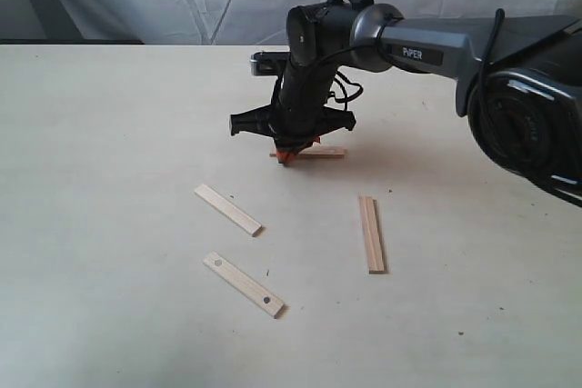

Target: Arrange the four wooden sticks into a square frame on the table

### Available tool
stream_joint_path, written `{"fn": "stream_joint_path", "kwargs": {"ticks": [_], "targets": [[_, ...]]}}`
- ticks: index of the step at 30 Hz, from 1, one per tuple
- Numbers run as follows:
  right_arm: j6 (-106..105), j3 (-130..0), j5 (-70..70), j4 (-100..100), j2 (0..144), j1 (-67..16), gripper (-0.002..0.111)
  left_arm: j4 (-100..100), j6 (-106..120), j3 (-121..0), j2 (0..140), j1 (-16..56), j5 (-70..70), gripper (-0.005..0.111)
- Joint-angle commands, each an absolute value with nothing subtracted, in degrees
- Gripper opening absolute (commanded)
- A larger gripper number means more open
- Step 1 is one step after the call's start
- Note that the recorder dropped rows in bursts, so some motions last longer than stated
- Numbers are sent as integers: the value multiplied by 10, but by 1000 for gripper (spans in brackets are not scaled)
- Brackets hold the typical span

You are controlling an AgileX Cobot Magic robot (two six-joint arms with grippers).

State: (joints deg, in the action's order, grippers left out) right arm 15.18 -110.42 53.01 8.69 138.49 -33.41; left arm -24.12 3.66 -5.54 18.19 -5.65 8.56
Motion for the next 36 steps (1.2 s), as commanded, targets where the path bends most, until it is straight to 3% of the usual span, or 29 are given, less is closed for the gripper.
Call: {"fn": "stream_joint_path", "kwargs": {"ticks": [1,5,10,18,23,28,31,36], "targets": [[154,-1135,532,81,1363,-334,0,-239,38,-58,183,-58,80,0],[154,-1158,565,70,1320,-326,0,-220,40,-105,184,-58,120,0],[154,-1121,663,39,1283,-306,0,-120,49,-261,232,-58,315,0],[170,-797,527,37,1073,-297,0,-200,129,-398,529,-54,502,0],[216,-682,452,37,1029,-297,4,-224,140,-433,609,-54,488,0],[223,-625,427,37,1023,-297,24,-275,142,-435,633,-50,441,0],[223,-621,427,44,1023,-297,33,-287,143,-435,656,-13,409,0],[150,-621,388,139,1023,-304,26,-272,141,-428,689,77,350,0]]}}
